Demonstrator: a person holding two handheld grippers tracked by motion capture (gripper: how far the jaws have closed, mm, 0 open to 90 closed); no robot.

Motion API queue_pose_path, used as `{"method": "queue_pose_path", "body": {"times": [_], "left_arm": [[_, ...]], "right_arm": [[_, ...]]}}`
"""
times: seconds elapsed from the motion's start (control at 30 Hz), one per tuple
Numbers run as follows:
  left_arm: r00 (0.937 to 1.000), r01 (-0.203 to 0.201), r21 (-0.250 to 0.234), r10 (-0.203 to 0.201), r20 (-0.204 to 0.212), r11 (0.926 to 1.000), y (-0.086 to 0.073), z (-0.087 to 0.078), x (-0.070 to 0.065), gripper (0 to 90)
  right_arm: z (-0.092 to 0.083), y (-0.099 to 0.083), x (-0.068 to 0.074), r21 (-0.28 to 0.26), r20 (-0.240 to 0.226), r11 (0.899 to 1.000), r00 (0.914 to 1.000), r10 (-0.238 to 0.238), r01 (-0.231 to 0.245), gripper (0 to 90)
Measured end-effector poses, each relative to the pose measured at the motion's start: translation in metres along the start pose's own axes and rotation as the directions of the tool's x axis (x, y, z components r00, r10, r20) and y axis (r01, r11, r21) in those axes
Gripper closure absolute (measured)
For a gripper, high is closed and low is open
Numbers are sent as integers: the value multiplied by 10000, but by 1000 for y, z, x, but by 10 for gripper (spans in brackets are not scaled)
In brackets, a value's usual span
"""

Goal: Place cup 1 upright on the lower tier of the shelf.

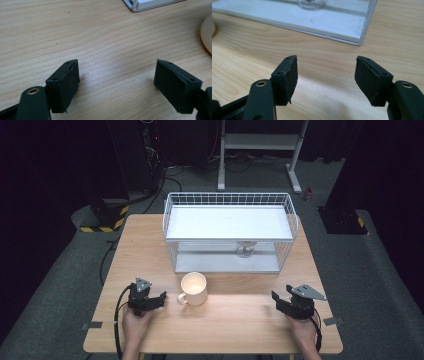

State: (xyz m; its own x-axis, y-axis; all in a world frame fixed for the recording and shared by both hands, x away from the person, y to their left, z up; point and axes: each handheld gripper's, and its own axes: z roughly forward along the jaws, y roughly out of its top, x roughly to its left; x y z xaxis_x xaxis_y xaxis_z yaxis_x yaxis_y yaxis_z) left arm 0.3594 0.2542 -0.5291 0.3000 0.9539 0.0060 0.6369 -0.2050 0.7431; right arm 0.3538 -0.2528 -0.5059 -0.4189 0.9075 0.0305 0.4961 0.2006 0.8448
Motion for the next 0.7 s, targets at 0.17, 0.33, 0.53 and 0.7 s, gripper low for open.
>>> {"method": "queue_pose_path", "body": {"times": [0.17,0.33,0.53,0.7], "left_arm": [[10000,-12,16,12,-7,10000,-1,-1,-1,206],[10000,-5,22,5,0,10000,-1,-1,-1,206],[10000,15,-4,-15,-17,10000,-1,-1,0,217],[9999,111,75,-110,-89,9999,-1,-2,-1,213]], "right_arm": [[7,-5,6,611,302,9970,9984,-487,468,350],[13,-7,8,907,336,9933,9966,-747,714,348],[17,-8,5,1158,303,9896,9955,-896,855,348],[19,-8,4,1492,341,9849,9950,-939,878,345]]}}
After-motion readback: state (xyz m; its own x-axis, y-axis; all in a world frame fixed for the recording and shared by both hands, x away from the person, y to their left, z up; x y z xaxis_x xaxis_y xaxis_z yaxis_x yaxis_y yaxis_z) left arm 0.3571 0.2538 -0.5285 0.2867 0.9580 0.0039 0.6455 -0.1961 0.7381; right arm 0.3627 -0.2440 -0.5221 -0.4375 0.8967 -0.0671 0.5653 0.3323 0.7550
